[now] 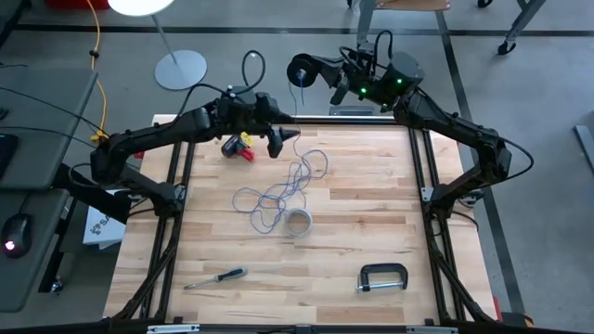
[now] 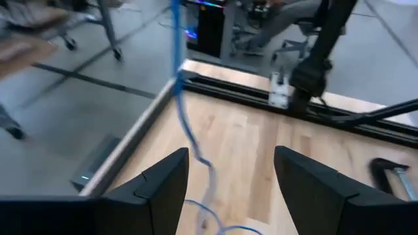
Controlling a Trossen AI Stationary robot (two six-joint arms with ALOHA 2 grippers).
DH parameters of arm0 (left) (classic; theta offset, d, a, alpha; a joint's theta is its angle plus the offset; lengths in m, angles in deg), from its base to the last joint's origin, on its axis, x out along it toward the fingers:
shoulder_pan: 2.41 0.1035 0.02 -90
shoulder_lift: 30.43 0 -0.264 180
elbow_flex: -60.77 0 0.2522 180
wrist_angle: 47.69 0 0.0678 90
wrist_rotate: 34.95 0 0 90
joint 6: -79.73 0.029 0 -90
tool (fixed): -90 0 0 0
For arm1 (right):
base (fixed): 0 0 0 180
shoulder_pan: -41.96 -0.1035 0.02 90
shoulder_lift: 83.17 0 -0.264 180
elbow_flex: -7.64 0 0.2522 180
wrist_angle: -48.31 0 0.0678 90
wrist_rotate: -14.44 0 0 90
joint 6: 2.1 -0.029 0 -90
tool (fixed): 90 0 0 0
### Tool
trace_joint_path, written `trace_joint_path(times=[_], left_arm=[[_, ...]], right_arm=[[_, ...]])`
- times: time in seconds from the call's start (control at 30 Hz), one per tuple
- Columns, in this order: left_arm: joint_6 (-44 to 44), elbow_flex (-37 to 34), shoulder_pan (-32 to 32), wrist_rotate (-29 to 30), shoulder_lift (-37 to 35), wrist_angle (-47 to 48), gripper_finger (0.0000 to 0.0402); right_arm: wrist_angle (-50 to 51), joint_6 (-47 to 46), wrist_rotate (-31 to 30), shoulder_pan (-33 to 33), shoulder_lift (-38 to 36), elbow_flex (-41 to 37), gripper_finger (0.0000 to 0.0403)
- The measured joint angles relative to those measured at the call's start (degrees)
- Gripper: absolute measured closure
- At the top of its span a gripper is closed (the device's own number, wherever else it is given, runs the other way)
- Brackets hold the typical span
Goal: Coil cords
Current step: Coil the blue wire on the spool
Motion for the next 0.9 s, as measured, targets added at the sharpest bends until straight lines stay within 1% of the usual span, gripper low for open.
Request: trace_joint_path(times=[0.2,0.27,0.4,0.6,0.77,0.9], left_arm=[[-1.07,0.0,0.04,-0.09,2.34,-1.32,0.0189],[-1.05,0.0,0.04,0.45,2.7,-2.21,0.0199],[-0.12,0.0,0.05,3.8,2.72,-2.21,0.0225],[0.98,0.0,0.04,4.12,2.41,-2.13,0.0256],[1.18,0.0,0.0,4.12,2.4,-2.12,0.0292],[1.98,0.0,-0.02,4.11,2.39,-2.11,0.034]], right_arm=[[-0.5,0.16,0.31,0.0,0.0,0.0,0.0403],[-0.47,0.16,0.34,0.0,0.0,0.0,0.0403],[-0.8,-0.06,1.08,0.0,0.0,0.0,0.0403],[-0.86,-0.06,1.25,0.0,0.02,0.0,0.0403],[-0.91,-0.06,1.27,0.0,0.02,0.0,0.0403],[-0.91,0.23,1.29,0.0,0.02,0.0,0.0403]])
